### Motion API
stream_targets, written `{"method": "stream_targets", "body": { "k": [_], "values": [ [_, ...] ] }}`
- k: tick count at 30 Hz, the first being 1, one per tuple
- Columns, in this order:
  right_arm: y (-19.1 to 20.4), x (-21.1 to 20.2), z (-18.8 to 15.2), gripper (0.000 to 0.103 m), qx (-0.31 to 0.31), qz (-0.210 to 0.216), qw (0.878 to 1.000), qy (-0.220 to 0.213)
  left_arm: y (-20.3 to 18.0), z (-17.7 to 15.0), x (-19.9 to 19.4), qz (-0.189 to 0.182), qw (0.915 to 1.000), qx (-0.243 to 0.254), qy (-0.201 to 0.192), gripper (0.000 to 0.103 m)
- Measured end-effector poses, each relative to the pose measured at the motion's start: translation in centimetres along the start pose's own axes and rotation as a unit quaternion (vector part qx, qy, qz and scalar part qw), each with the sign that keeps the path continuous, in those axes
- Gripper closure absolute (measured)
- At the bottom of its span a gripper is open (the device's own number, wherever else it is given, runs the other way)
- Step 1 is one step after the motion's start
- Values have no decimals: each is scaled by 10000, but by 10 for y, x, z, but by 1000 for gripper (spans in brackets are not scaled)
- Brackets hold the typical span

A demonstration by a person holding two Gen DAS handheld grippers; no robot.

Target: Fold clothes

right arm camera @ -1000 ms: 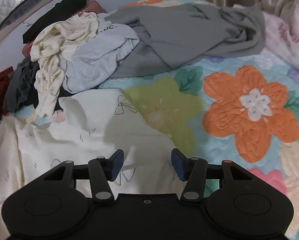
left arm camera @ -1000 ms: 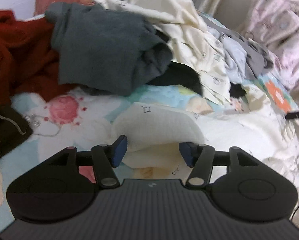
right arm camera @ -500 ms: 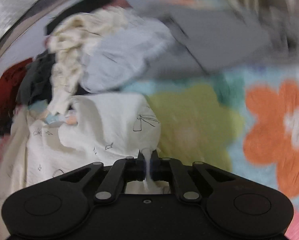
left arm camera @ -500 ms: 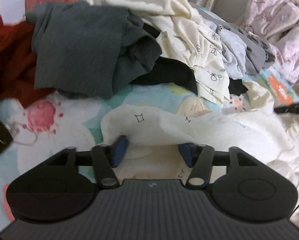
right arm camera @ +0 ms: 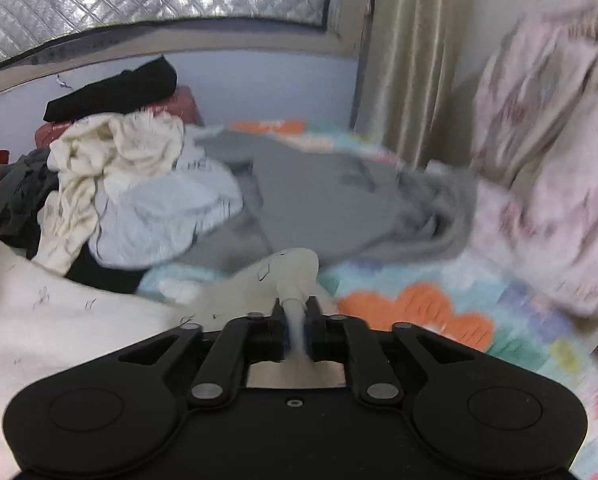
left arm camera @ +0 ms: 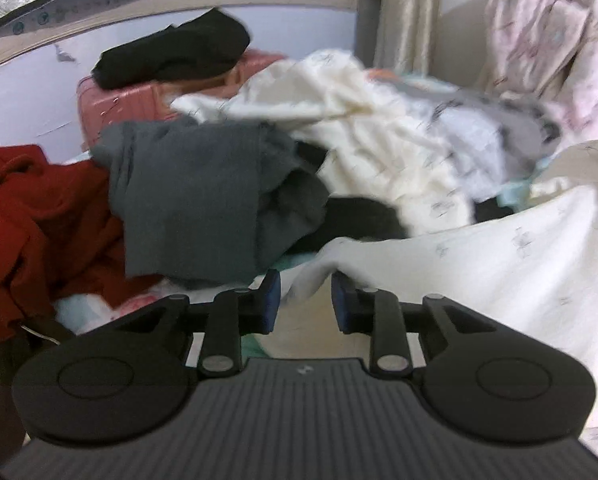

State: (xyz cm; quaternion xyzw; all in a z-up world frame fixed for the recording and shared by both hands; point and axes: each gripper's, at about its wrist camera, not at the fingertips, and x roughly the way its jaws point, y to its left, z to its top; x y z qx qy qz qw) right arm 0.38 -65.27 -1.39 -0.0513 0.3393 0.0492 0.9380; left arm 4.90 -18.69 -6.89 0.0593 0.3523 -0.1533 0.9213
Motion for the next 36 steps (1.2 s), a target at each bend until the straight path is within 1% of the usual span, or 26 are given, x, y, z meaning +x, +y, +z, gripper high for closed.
{"method": "stream_targets", "body": {
  "k": [2,3,4,5,6,8,10,12,13,15,16,17,18,20,22,24,25,26,27,28,30,31,32,33,34,36],
  "values": [
    [-8,-2,-7,65,417,136,9990,-42,0,-5,10,450,9988,169,77,77],
    [-13,-3,-11,58,621,209,9978,-62,5,-7,13,524,9984,146,132,77],
    [-18,-7,-13,48,770,343,9964,-73,12,-9,14,428,9989,-34,188,77],
    [-22,-11,-15,47,905,465,9948,-80,19,-9,12,259,9990,-289,240,76],
    [-24,-13,-15,47,891,465,9949,-27,27,-9,9,-15,9980,-564,294,75],
    [-28,-17,-16,47,865,470,9951,77,35,-7,2,-453,9951,-826,284,70],
    [-30,-15,-15,47,882,598,9941,188,33,-5,-4,-502,9957,-759,198,65],
    [-32,-9,-15,44,945,733,9923,329,31,-2,-9,-506,9965,-662,114,56],
    [-32,-4,-15,43,967,749,9917,402,31,0,-7,-596,9958,-693,114,51],
    [-31,6,-15,42,976,712,9912,535,31,4,0,-828,9932,-802,140,48],
    [-29,14,-15,42,959,657,9915,592,33,5,2,-925,9911,-952,103,48],
    [-29,20,-15,41,961,644,9912,638,37,6,1,-854,9892,-1191,-44,48],
    [-28,27,-13,41,968,664,9906,697,40,4,-3,-685,9867,-1458,-221,48],
    [-28,39,-10,41,1030,706,9889,811,47,3,-5,-800,9787,-1869,-276,45],
    [-28,46,-5,41,1142,811,9865,844,44,3,2,-946,9790,-1806,-27,44],
    [-26,50,1,41,1207,1077,9833,829,40,2,9,-1088,9794,-1682,256,44],
    [-24,49,3,47,1174,1140,9833,794,34,1,14,-1092,9817,-1512,372,40],
    [-21,49,4,71,1142,1204,9832,760,28,0,19,-1077,9844,-1308,481,37],
    [-19,48,5,87,1108,1260,9831,725,22,-2,25,-1035,9862,-1154,576,35],
    [-17,46,5,98,1049,1237,9844,690,17,-3,29,-995,9873,-1068,621,34],
    [-11,32,4,98,812,1335,9869,402,8,-3,31,-969,9898,-905,529,41],
    [-5,20,0,98,701,1552,9850,273,3,-2,30,-995,9907,-759,531,75],
    [0,8,-4,98,590,1768,9824,144,-1,-2,29,-1046,9908,-623,598,98],
    [6,-5,-8,98,464,1976,9792,24,-6,-3,26,-1007,9916,-486,648,97],
    [18,-17,-14,98,161,2112,9773,24,-11,-5,22,-942,9926,-337,681,97],
    [46,-40,-36,98,-543,2379,9695,214,-20,-11,15,-814,9939,-35,743,97]
  ]
}}
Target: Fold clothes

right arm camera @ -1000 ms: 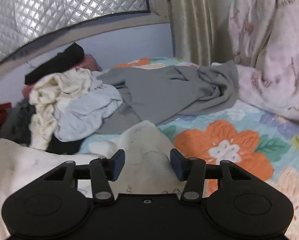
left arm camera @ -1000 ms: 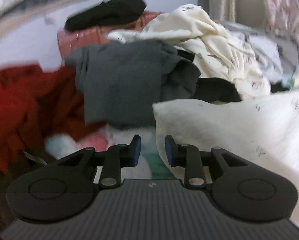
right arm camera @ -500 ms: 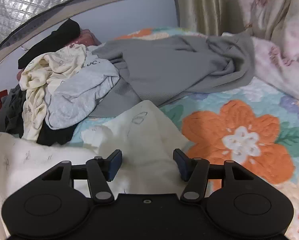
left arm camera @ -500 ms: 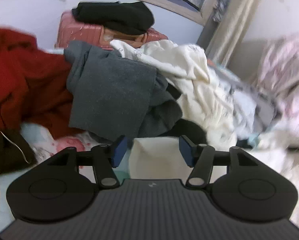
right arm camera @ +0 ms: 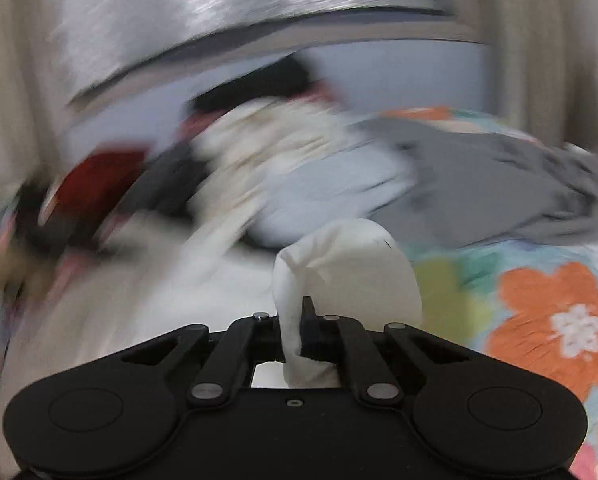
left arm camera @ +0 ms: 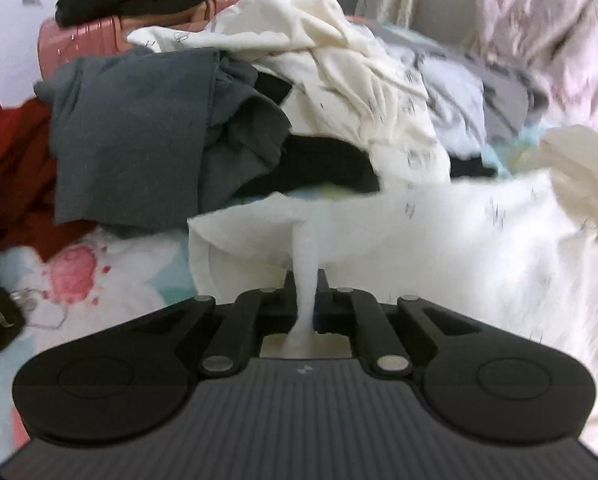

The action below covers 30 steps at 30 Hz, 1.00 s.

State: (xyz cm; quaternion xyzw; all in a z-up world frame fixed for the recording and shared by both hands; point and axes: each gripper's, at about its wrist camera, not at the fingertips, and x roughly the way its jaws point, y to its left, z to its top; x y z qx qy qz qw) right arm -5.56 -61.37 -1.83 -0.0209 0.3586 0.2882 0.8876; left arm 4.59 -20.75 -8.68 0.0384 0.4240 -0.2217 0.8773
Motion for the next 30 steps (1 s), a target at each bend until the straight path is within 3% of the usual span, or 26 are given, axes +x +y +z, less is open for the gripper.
{"method": "stream_targets", "body": {
  "k": [3,6,8,11,15,19,21,25,27,29,30],
  "values": [
    [41,6,-29,97,-632,-18,9953,735,-6,-7,-4,110,9995,284,6,97],
    [52,4,-42,88,-648,-66,9934,948,-2,-6,-3,76,9999,71,-6,97],
    [47,-6,-39,72,-427,129,9956,821,2,-5,-2,25,9999,-102,-15,96],
    [43,-25,-29,59,-211,370,9980,461,3,-6,-2,17,9999,-119,-17,95],
    [36,-45,-13,45,166,1079,9940,107,-2,-8,-5,-20,9998,157,102,95],
    [41,-37,-7,44,-263,236,9990,268,-8,-10,-9,61,9988,467,98,94],
    [42,-17,-10,44,-418,-87,9968,674,-7,-10,-6,52,9990,429,113,94],
    [44,22,-20,44,-566,-788,9893,1094,-6,-8,-1,49,9993,375,56,94],
    [37,34,-21,47,-331,-860,9899,1081,-5,-6,3,8,9994,357,27,94],
    [30,34,-15,102,-120,-666,9939,869,-2,-3,6,-86,9993,364,39,95],
    [26,34,-11,102,-27,-601,9952,767,-1,-2,6,-120,9992,388,18,96]
  ]
}}
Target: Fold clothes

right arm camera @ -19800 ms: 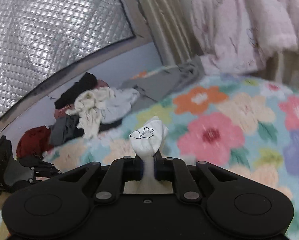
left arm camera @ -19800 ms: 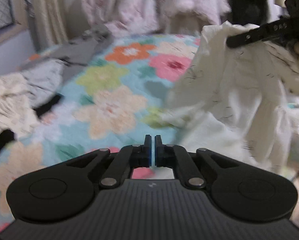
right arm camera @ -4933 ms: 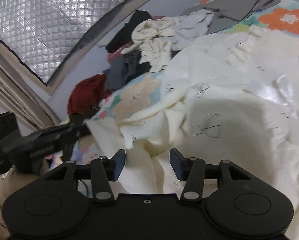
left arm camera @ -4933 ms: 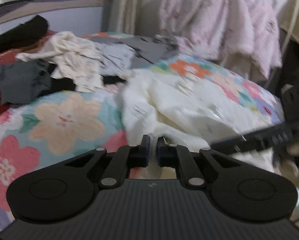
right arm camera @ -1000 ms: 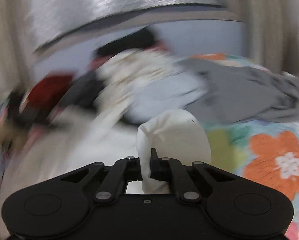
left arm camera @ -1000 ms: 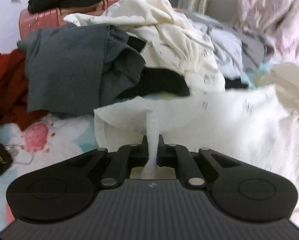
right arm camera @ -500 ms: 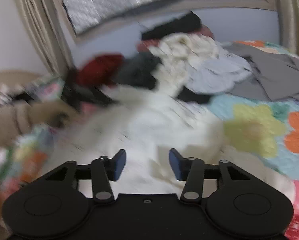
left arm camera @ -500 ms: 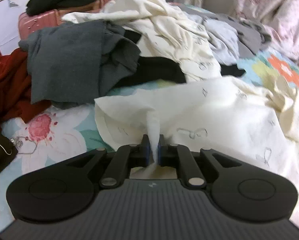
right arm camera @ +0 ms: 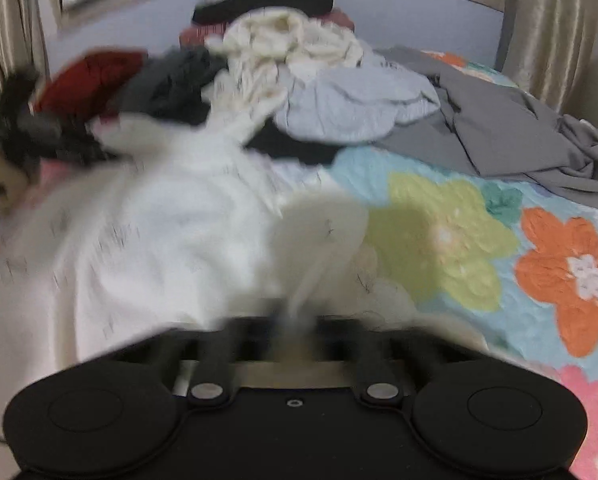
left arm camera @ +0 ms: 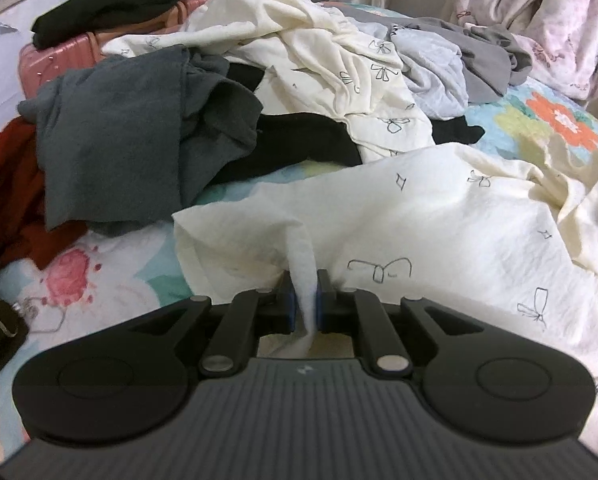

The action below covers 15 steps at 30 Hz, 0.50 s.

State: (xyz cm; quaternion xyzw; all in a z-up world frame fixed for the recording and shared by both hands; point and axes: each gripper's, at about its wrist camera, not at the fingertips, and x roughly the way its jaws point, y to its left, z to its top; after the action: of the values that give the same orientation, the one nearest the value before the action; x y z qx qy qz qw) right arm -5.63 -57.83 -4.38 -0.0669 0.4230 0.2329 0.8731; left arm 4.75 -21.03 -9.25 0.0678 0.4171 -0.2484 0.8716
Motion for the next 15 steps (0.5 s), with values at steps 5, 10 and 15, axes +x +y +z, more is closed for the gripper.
{"method": "stream_targets", "body": {
  "k": [5,10,15],
  "values": [
    [-25,-17,28,102,-110,-660,9964,-523,3,5,-4,188,9997,71,-113,100],
    [-77,-17,58,103,0,-1268,9873,-962,1,26,-19,871,9941,545,-360,100],
    [-117,18,66,96,406,-1275,9874,-849,11,28,-13,1140,9921,463,-242,100]
  ]
}}
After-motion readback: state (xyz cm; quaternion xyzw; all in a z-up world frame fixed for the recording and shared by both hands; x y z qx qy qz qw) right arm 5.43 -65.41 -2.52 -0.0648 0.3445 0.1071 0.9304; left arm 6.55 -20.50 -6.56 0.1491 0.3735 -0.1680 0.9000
